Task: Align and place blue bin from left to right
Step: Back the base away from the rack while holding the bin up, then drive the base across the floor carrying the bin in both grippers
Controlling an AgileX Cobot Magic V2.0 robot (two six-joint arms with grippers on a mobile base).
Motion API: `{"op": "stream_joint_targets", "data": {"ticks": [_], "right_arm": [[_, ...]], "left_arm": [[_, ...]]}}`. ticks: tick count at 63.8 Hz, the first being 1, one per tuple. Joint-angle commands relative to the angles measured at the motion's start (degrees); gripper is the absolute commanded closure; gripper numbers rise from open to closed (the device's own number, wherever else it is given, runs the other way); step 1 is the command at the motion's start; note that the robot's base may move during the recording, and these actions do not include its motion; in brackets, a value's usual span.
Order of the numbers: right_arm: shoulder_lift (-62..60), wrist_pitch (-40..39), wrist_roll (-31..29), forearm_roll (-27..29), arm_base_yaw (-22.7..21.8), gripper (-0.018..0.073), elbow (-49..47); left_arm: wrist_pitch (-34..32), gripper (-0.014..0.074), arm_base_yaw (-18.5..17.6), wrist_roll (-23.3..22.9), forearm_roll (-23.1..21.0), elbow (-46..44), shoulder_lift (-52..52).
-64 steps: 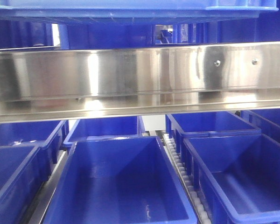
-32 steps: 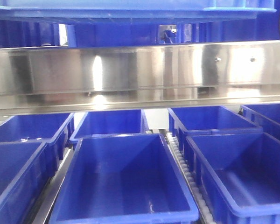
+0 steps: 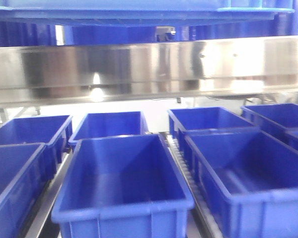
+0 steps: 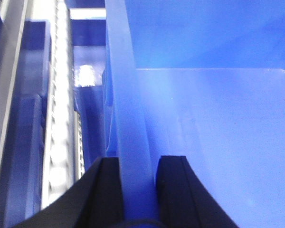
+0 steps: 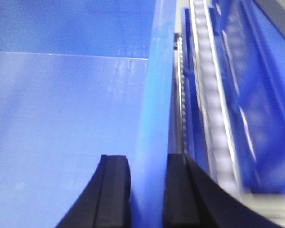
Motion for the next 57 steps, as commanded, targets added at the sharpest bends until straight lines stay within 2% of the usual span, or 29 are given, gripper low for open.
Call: {"op": "stream_joint_targets", "data": {"ticks": [1, 57], "right_arm": [[-1.7, -3.8, -1.4, -1.3, 0.0, 0.0633, -1.2], [-1.7, -3.8, -1.4, -1.3, 0.0, 0.0633, -1.2]], "left_arm": [[-4.3, 0.0613, -0.2, 0.4, 0.8, -1.1, -1.3], [-4.3, 0.0613, -0.2, 0.4, 0.8, -1.1, -1.3]]}}
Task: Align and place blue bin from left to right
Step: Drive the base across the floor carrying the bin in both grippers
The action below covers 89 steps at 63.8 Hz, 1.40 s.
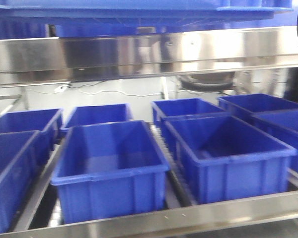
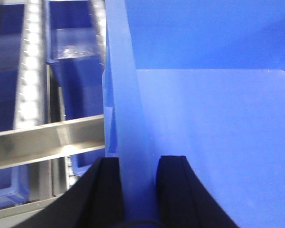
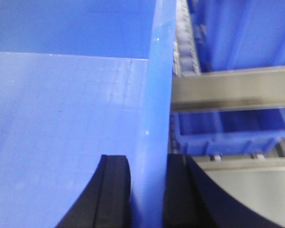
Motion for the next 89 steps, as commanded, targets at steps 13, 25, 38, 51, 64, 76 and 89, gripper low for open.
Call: {"op": "stream_joint_targets", "data": {"ticks": [13, 25, 38, 51, 64, 76, 89], "right_arm": [[-1.7, -3.8, -1.5, -1.3, 0.0, 0.0633, -1.2], [-1.7, -3.8, -1.5, -1.3, 0.0, 0.0633, -1.2], [-1.7, -3.8, -1.5, -1.3, 0.0, 0.0633, -1.2], [-1.7, -3.8, -1.5, -1.3, 0.0, 0.0633, -1.2], [-1.7, -3.8, -1.5, -1.3, 0.0, 0.0633, -1.2], [-1.7, -3.8, -1.5, -1.3, 0.0, 0.0633, -1.2], [-1.7, -3.8, -1.5, -1.3, 0.0, 0.0633, -1.2]], "left_arm": [[-4.3, 0.0613, -0.2, 0.4, 0.8, -1.1, -1.3], [-4.3, 0.0613, -0.2, 0.4, 0.8, -1.1, -1.3], [-4.3, 0.0613, -0.2, 0.4, 0.8, -1.1, -1.3], [-4.3, 0.0613, -0.2, 0.4, 0.8, -1.1, -1.3], [-4.3, 0.0613, -0.2, 0.4, 0.8, -1.1, -1.3], [-4.3, 0.0613, -0.2, 0.4, 0.8, -1.1, -1.3], [-4.3, 0.0613, -0.2, 0.4, 0.8, -1.1, -1.3]]}}
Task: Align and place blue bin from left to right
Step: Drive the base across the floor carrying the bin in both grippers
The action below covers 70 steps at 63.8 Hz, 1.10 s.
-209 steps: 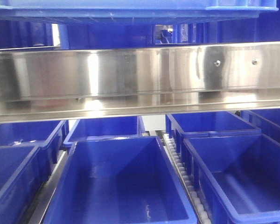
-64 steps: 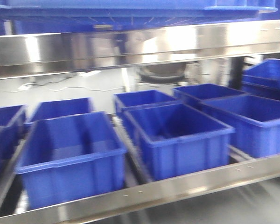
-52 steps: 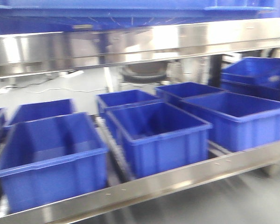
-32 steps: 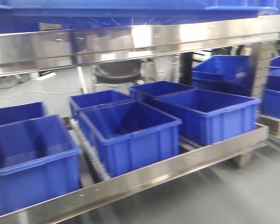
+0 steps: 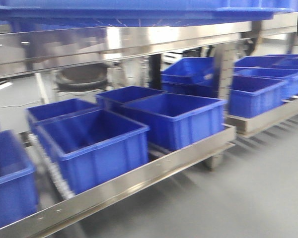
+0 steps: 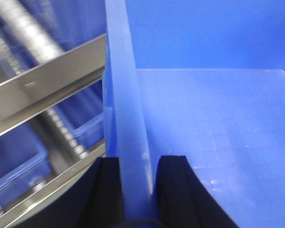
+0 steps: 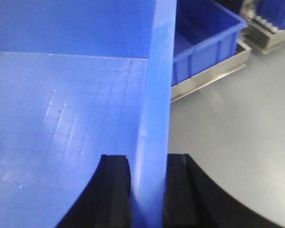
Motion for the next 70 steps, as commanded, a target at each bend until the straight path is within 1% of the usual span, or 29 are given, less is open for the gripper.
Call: {"op": "stream_joint_targets", "data": {"ticks": [1, 70], "right_arm": [[-1.7, -3.9, -1.5, -1.3, 0.0, 0.0633, -1.2], [-1.7, -3.9, -1.5, -1.3, 0.0, 0.0633, -1.2]], "left_arm": [[-4.3, 0.0613, -0.2, 0.4, 0.8, -1.1, -1.3], [-4.3, 0.0613, -0.2, 0.4, 0.8, -1.1, -1.3]]}}
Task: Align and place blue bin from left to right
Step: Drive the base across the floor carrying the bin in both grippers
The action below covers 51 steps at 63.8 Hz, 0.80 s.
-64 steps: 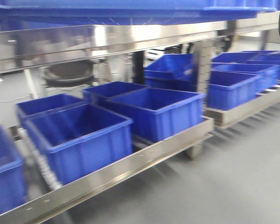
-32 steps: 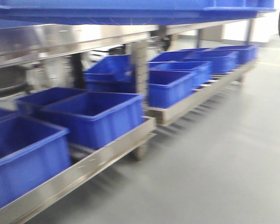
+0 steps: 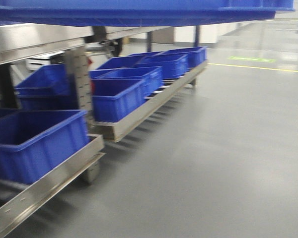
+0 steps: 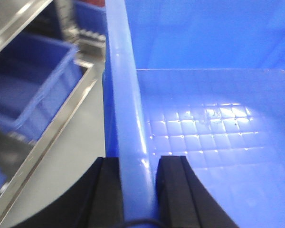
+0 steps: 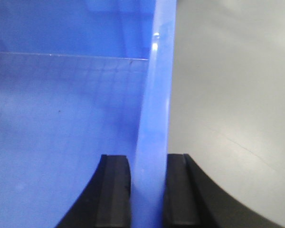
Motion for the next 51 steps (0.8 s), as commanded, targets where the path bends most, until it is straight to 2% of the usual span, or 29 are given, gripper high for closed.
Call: {"op": "stream_joint_targets", "data": {"ticks": [1, 51], "right_arm": [[-1.7, -3.9, -1.5, -1.3, 0.0, 0.0633, -1.2], [-1.7, -3.9, -1.5, -1.3, 0.0, 0.0633, -1.2]], "left_arm": [[-4.3, 0.0613, -0.2, 0.4, 0.8, -1.1, -1.3], [-4.3, 0.0613, -0.2, 0.4, 0.8, -1.1, -1.3]]}}
